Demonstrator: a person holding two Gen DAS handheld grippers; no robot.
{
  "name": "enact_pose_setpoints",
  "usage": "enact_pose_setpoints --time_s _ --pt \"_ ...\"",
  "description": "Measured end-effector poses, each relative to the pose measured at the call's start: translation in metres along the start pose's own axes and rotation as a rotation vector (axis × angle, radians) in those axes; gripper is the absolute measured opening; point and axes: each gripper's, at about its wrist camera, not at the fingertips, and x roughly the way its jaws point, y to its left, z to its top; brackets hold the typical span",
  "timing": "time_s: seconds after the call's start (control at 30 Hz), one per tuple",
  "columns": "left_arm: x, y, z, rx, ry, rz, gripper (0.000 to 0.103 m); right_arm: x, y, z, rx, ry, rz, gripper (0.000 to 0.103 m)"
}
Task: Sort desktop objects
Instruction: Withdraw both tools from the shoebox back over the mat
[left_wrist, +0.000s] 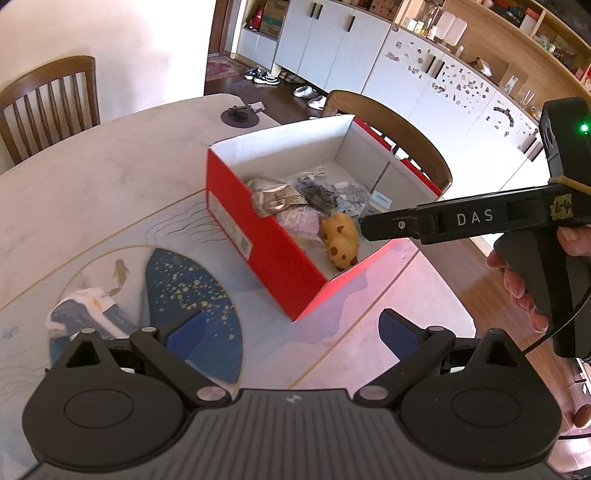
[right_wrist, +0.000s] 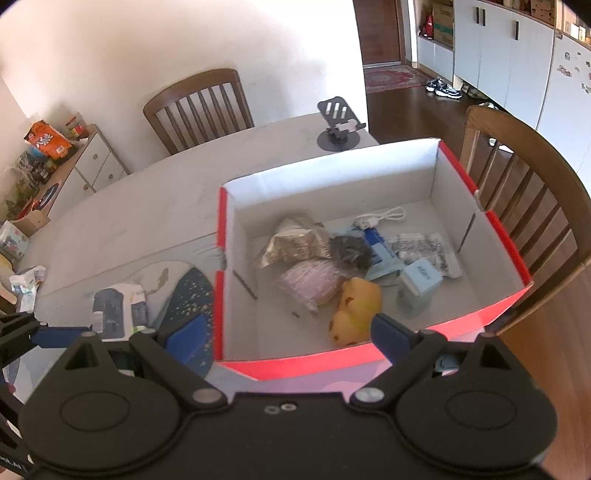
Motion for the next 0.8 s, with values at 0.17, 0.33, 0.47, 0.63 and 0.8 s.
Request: enact_pose_setpoints --time_s 0.17,0.33,0.47,0.63,0.8 --pt "-0.013 0.015 -0.012 -0.012 -0.009 0.002 0.1 0.0 0.024 -0.004 -0.011 0.003 0.006 0.096" --pt "-0.025 0.03 -0.025 -0.024 -0.012 0.008 0.1 0.003 0.048 -0.007 -0.025 0.009 0.009 0.096" --pt "-0.034 0.046 -0.034 -0.045 -0.016 0.012 0.1 0.007 0.069 -0.008 -0.034 0.013 0.013 0.096" --pt "-0.045 0.066 -0.046 -0.067 -0.02 0.027 0.1 0.015 0.095 -0.009 -0.049 0.021 0.022 0.096" --pt "-0.053 0.087 -0.057 -0.101 -0.027 0.039 0.1 0.024 0.12 -0.011 -0.056 0.031 0.033 0.096"
